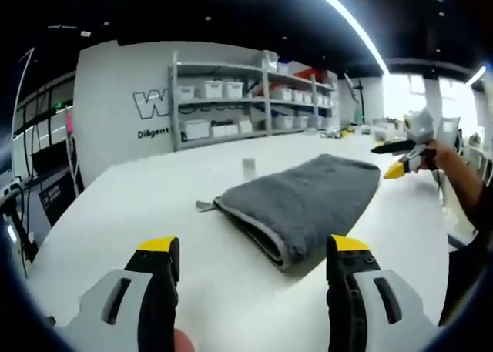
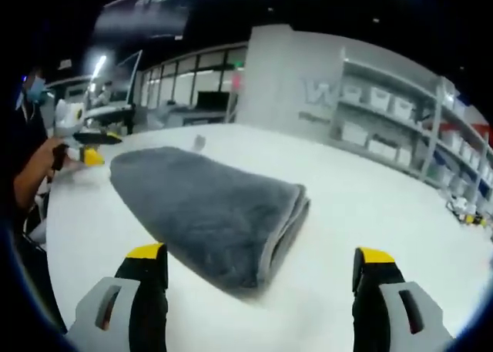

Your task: Open the folded towel by lifting each exposed corner and separating the folded layers until the towel lies flat within the target outline without major curled edges

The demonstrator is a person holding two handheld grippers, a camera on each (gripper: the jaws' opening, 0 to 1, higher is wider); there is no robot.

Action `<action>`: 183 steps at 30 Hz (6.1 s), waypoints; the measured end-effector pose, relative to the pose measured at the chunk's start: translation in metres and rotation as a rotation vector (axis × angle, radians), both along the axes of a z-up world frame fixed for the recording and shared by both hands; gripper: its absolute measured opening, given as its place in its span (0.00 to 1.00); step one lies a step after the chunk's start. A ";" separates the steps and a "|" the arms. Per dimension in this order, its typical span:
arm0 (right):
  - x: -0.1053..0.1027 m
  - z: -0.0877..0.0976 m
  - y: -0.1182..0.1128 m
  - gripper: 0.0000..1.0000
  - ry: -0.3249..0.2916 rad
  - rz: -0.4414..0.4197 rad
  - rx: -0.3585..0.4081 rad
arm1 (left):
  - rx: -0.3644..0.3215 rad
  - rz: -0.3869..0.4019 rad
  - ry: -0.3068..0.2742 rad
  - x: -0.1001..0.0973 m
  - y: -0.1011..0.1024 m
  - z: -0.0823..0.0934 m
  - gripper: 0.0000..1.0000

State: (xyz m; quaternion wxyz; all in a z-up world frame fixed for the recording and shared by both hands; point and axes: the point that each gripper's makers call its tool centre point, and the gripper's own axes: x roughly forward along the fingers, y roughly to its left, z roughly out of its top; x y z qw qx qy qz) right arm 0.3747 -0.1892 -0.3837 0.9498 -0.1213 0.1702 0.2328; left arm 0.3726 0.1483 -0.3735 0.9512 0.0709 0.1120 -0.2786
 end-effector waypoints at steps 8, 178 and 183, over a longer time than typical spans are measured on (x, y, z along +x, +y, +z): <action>0.001 -0.007 -0.001 1.00 0.016 -0.004 0.000 | 0.041 -0.012 0.008 -0.002 -0.007 -0.005 0.99; 0.232 -0.038 0.127 0.00 0.088 0.554 -0.945 | 0.400 -0.572 -0.156 -0.081 -0.245 -0.040 0.04; 0.242 -0.037 0.137 0.00 0.076 0.556 -0.941 | 0.394 -0.572 -0.144 -0.073 -0.244 -0.039 0.03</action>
